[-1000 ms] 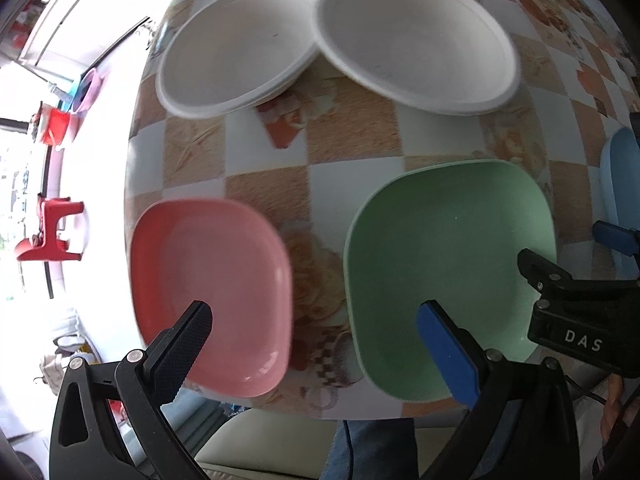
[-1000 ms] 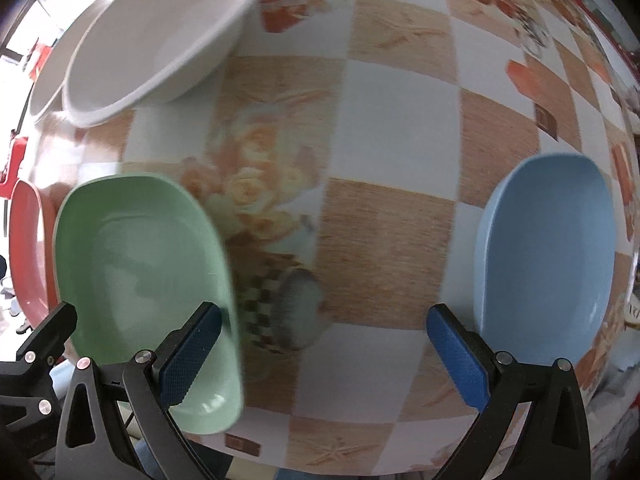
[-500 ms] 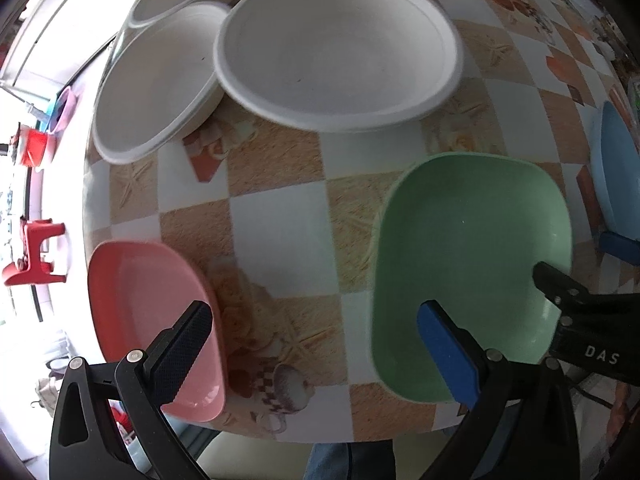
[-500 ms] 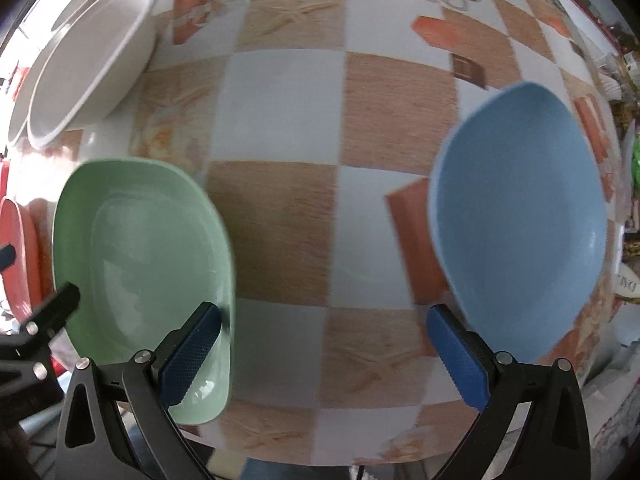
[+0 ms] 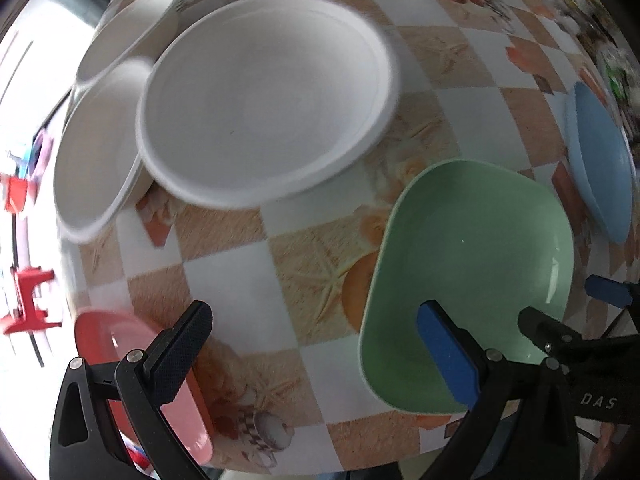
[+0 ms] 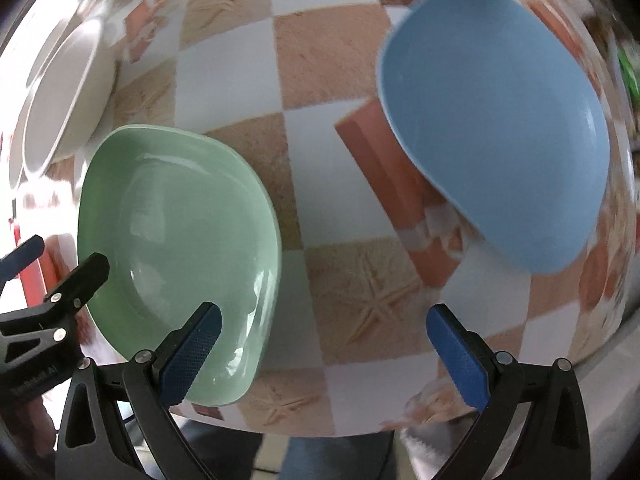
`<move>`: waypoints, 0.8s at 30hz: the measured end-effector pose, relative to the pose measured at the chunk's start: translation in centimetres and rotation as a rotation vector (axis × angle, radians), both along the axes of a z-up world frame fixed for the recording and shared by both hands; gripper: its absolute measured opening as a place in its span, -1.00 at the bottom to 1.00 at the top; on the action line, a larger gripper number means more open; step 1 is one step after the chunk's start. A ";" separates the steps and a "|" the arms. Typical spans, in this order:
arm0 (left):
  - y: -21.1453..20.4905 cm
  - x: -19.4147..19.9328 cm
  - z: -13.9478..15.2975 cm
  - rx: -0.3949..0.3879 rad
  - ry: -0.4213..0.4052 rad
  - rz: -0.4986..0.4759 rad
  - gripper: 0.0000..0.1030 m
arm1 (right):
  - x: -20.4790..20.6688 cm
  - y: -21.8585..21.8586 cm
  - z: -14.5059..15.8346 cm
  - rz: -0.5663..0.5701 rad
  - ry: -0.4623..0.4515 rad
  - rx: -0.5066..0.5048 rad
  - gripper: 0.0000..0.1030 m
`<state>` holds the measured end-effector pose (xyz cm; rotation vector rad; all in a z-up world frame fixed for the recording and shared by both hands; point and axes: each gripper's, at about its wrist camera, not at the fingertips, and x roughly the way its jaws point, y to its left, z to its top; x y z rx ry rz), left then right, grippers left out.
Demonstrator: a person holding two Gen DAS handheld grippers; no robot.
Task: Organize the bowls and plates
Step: 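Lower the right gripper onto the rim of the green plate, then close the right gripper on the green plate rim and lift it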
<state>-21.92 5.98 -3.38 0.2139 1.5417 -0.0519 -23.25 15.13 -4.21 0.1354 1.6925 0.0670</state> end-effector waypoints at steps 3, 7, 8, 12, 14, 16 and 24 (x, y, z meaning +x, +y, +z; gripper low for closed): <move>-1.4 0.5 -0.1 0.010 -0.019 -0.049 0.99 | -0.3 -2.7 0.1 -0.035 0.000 0.009 1.00; -3.2 1.2 -0.6 0.018 -0.018 -0.083 0.98 | -0.1 -6.4 0.4 -0.077 -0.002 0.026 1.00; -3.5 1.3 -0.7 0.019 -0.013 -0.089 0.97 | 0.0 -7.3 0.4 -0.084 0.001 0.027 1.00; -3.5 2.2 -1.0 -0.005 0.005 -0.099 0.89 | 0.0 -10.6 0.5 -0.108 0.008 0.040 1.00; -3.6 2.6 -1.2 -0.011 0.010 -0.102 0.89 | 0.0 -12.3 0.6 -0.114 0.010 0.040 1.00; -3.4 2.5 -1.3 -0.012 0.013 -0.105 0.89 | 0.0 -14.1 0.6 -0.112 0.011 0.034 1.00; -3.1 3.3 -1.9 -0.026 0.025 -0.102 0.88 | -0.4 -20.8 1.4 -0.121 0.017 0.020 1.00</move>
